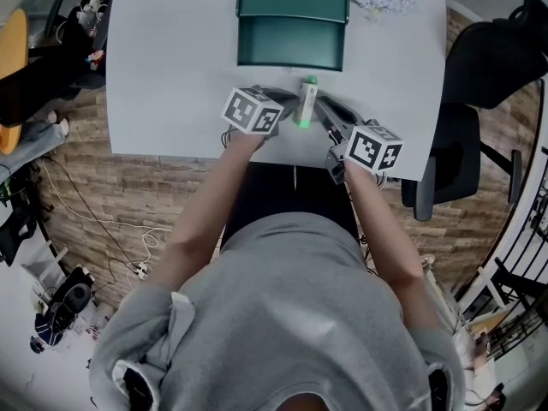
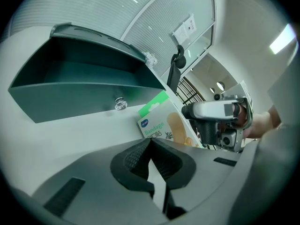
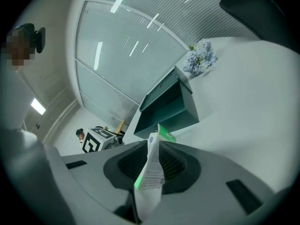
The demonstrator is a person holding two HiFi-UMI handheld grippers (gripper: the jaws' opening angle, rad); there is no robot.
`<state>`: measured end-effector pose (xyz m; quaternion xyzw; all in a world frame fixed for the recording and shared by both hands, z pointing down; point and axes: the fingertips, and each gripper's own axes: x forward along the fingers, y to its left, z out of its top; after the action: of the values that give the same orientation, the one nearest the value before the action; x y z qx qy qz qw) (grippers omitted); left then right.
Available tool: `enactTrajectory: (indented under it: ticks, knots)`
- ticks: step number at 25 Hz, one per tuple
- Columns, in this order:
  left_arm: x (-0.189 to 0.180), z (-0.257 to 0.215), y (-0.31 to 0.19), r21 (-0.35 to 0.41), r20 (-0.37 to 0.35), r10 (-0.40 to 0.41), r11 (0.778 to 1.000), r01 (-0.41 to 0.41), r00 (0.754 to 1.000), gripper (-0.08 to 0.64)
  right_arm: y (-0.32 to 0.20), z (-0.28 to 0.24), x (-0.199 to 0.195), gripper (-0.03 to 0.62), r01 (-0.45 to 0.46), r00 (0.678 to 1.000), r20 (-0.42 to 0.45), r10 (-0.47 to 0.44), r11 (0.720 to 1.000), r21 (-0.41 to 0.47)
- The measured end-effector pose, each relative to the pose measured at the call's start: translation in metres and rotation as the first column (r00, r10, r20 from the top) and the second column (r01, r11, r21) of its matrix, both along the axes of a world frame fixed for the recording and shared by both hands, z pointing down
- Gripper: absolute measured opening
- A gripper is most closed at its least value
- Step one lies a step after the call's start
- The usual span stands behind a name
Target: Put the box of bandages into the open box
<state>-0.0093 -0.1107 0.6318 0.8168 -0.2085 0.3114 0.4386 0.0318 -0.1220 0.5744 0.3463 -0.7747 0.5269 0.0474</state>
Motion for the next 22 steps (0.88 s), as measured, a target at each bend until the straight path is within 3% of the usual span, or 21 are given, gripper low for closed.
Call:
enactTrajectory:
  ticks: [2, 3, 5, 8, 11, 16, 19, 22]
  knots:
    - [0.001, 0.001, 0.003, -0.002, 0.011, 0.019, 1.0, -0.019, 1.0, 0.018, 0.0, 0.006, 0.005, 0.062, -0.002, 1.0, -0.027, 0.001, 1.0, -0.015]
    - [0.002, 0.002, 0.004, -0.001, 0.016, 0.03, 1.0, -0.03, 0.999, 0.018, 0.002, 0.009, 0.004, 0.084, 0.011, 1.0, -0.018, -0.011, 0.999, -0.039]
    - [0.004, 0.002, 0.004, 0.005, 0.02, 0.042, 0.999, -0.043, 0.999, 0.018, 0.005, 0.01, -0.005, 0.191, 0.034, 0.999, 0.042, -0.031, 0.995, -0.093]
    - [0.003, 0.001, 0.004, 0.008, 0.018, 0.042, 0.999, -0.042, 0.999, 0.018, 0.011, 0.013, -0.02, 0.212, 0.088, 0.996, 0.031, -0.086, 0.99, -0.106]
    - [0.001, 0.0, 0.003, 0.011, 0.015, 0.036, 0.999, -0.036, 0.999, 0.018, 0.014, 0.022, -0.024, 0.212, 0.122, 0.99, -0.053, -0.127, 0.988, -0.1]
    - [0.001, -0.002, 0.004, 0.014, 0.004, 0.023, 1.0, -0.023, 1.0, 0.018, 0.015, 0.022, -0.023, 0.188, 0.125, 0.991, -0.038, -0.13, 0.986, -0.106]
    - [-0.002, -0.01, 0.004, 0.027, 0.001, 0.01, 1.0, -0.01, 1.0, 0.018, 0.012, 0.015, -0.017, 0.133, 0.12, 0.991, -0.044, -0.123, 0.99, -0.074]
    - [-0.011, -0.021, -0.002, 0.047, -0.02, -0.035, 0.998, 0.036, 0.999, 0.018, 0.011, 0.006, -0.01, 0.118, 0.131, 0.99, -0.056, -0.133, 0.991, -0.037]
